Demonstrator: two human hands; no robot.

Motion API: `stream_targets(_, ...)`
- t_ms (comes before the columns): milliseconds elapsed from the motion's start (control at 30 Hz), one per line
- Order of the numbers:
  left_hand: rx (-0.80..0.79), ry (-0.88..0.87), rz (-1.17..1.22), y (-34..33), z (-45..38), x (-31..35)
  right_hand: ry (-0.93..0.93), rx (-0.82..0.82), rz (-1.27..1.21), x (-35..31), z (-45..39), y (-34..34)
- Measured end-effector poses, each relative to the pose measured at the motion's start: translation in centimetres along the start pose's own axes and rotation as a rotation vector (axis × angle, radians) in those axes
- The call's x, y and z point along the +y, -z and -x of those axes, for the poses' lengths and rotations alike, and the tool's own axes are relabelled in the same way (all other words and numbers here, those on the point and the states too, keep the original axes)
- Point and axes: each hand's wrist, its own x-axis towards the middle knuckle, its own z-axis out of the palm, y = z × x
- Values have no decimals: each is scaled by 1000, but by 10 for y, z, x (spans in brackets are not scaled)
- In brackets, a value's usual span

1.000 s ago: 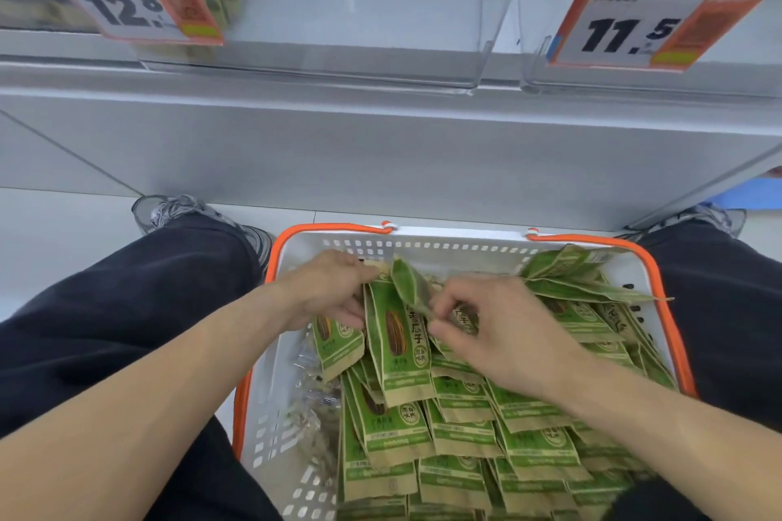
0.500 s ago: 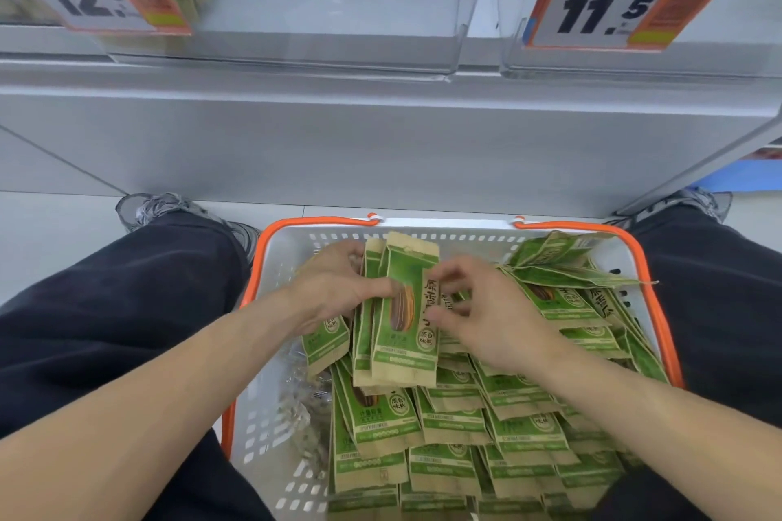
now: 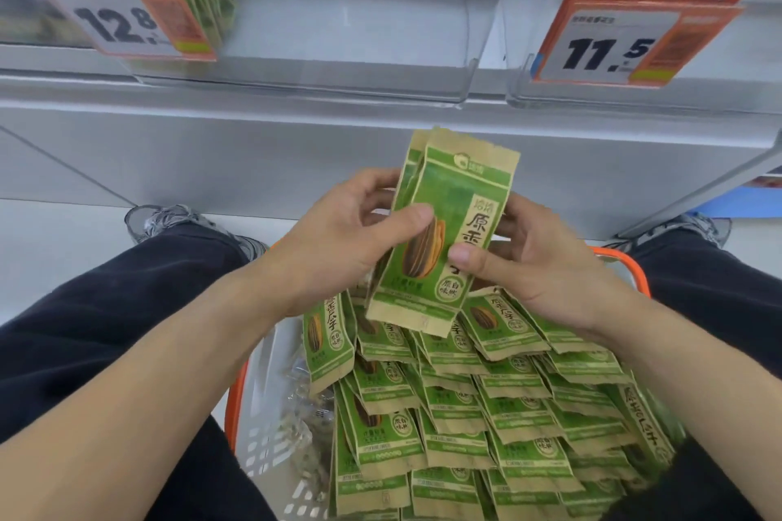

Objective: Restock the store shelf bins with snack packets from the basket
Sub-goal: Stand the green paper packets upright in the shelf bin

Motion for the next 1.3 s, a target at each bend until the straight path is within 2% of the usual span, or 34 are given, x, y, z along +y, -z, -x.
stream_targets(67,-20,-48,-155,5,4,10,87,39,99,-10,3,0)
stream_targets(167,-45,-153,-190,14,9,23,189,77,114,-23,12,-3)
stream_targets(267,-15,-332,-221,18,15,40,308,133,132,-40,20,-8)
stream_targets(400,95,-627,-191,28,22,66,537,262,316,-82,14,-20)
stream_targets(500,296,-831,-284,50,20,82,745,356,366,-133,-2,-30)
stream_targets(633,792,-901,-380,88,14,88,901,442,483,-201,-37,-40)
stream_targets(700,942,-912,-467,106,13,87,874,468,562,-221,-64,-43)
stream_targets(733,969,-907,-524,113,12,84,819,463,601,-226,-81,-45)
stream_targets(833,957,-855,-676,130,8,67,568,379,708,-223,-131,-52)
stream_targets(933,935,-718,-783,141,4,51,406,411,653,-221,-180,-54)
stream_targets(1067,960,-552,-852,141,2,49,365,479,452,-232,-249,-52)
stream_targets(1133,971,-521,-857,138,0,52,336,504,395,-235,-277,-54)
stream_targets(1233,993,-526,-870,138,-1,54,283,609,564,-230,-307,-56)
stream_targets(1300,998,-531,-882,139,-2,54,259,670,587,-225,-321,-49)
